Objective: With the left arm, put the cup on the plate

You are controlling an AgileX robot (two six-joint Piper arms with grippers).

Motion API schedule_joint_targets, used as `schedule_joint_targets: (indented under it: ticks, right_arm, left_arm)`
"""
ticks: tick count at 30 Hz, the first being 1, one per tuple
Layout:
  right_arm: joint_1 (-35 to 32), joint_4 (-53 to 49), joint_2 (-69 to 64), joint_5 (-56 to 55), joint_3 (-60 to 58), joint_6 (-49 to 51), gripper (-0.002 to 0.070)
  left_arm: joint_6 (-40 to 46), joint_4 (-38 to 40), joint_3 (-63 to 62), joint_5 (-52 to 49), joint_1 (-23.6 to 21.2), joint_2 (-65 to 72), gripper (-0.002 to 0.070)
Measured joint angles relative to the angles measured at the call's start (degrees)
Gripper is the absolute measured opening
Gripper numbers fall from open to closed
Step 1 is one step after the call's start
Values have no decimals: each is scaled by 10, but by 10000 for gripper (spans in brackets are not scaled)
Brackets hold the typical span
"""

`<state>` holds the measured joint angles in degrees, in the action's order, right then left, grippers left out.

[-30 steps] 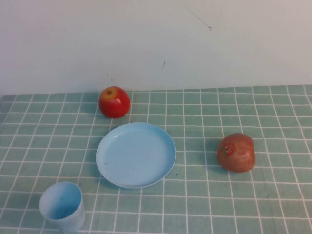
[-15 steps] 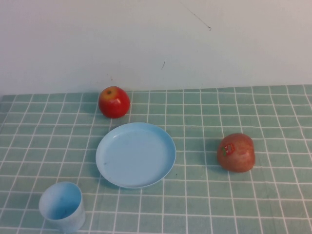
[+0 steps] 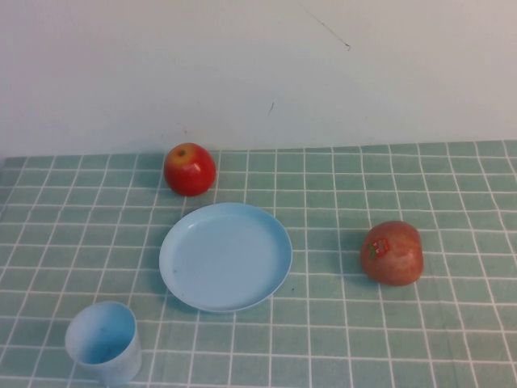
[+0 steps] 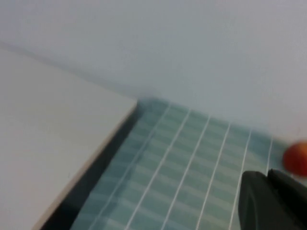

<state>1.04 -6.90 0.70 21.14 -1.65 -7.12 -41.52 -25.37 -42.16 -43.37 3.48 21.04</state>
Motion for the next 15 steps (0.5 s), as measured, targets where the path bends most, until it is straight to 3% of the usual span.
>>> schedule_joint_targets:
  ticks: [6, 15]
  right_arm:
    - [0, 0, 0, 0, 0, 0, -2]
    - [0, 0, 0, 0, 0, 0, -2]
  left_arm:
    - [84, 85, 10, -88, 41, 73, 6]
    - [275, 265, 10, -117, 45, 144, 6]
